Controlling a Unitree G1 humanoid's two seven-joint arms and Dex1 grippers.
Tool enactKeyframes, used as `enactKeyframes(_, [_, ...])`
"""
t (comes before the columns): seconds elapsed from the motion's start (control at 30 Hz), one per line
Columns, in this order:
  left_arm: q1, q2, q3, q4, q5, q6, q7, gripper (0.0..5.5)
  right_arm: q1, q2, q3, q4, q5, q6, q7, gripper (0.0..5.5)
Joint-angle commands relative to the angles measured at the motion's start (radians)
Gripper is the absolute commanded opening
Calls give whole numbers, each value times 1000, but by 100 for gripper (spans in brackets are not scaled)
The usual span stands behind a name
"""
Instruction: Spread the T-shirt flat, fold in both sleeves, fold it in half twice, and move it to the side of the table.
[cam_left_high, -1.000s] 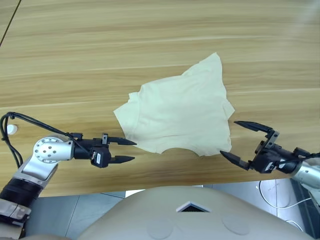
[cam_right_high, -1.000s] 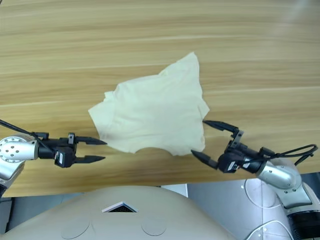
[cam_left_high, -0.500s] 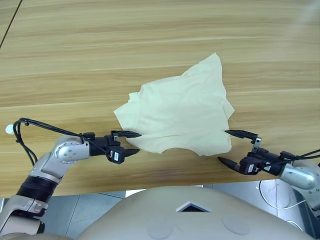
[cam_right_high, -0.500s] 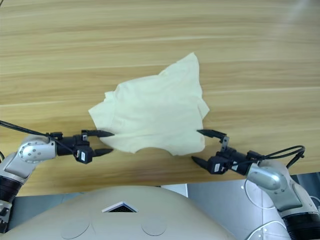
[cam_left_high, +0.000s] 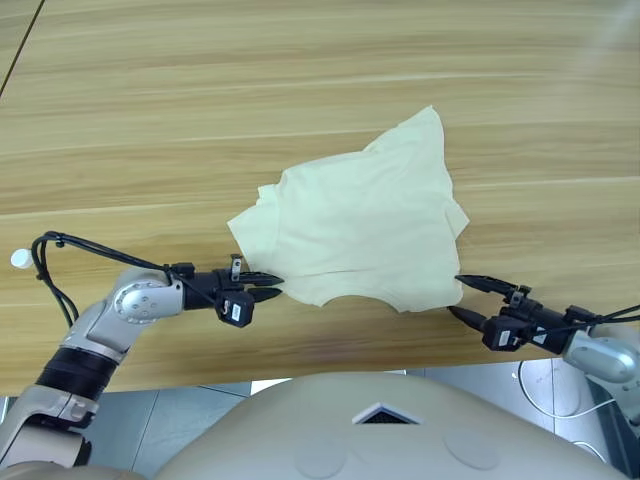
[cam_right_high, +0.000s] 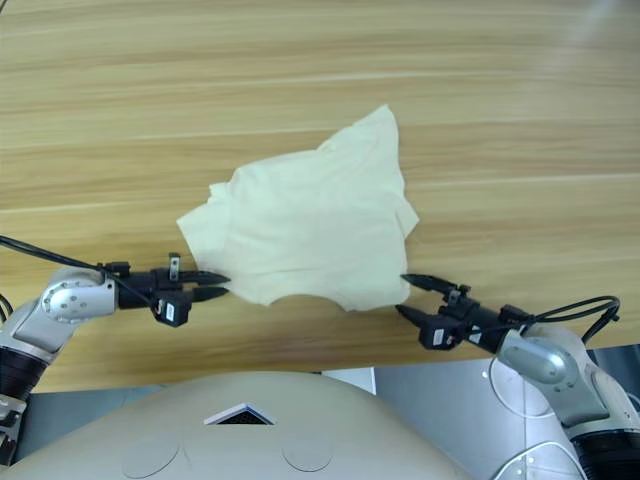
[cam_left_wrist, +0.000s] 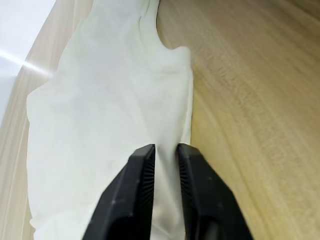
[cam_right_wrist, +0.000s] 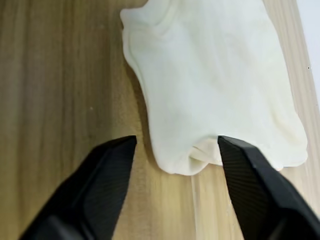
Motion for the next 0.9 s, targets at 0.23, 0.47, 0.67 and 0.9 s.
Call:
enactKeyframes(0.23, [-9, 13, -11, -19, -24, 10, -20, 0, -28, 6, 21, 24, -18, 0, -6, 128])
enactKeyframes(0.47, [-16, 6, -7, -11, -35, 4, -8, 0, -30, 4, 11, 17, 17, -33, -12, 2])
enactKeyframes(0.67, [-99, -39, 61, 35, -109, -19, 56, 0, -73, 7, -23, 14, 118, -70, -22, 2])
enactKeyframes(0.9, [-361, -124, 281, 56, -212, 2, 250, 0, -428, 83, -129, 41, 278, 172, -115, 2])
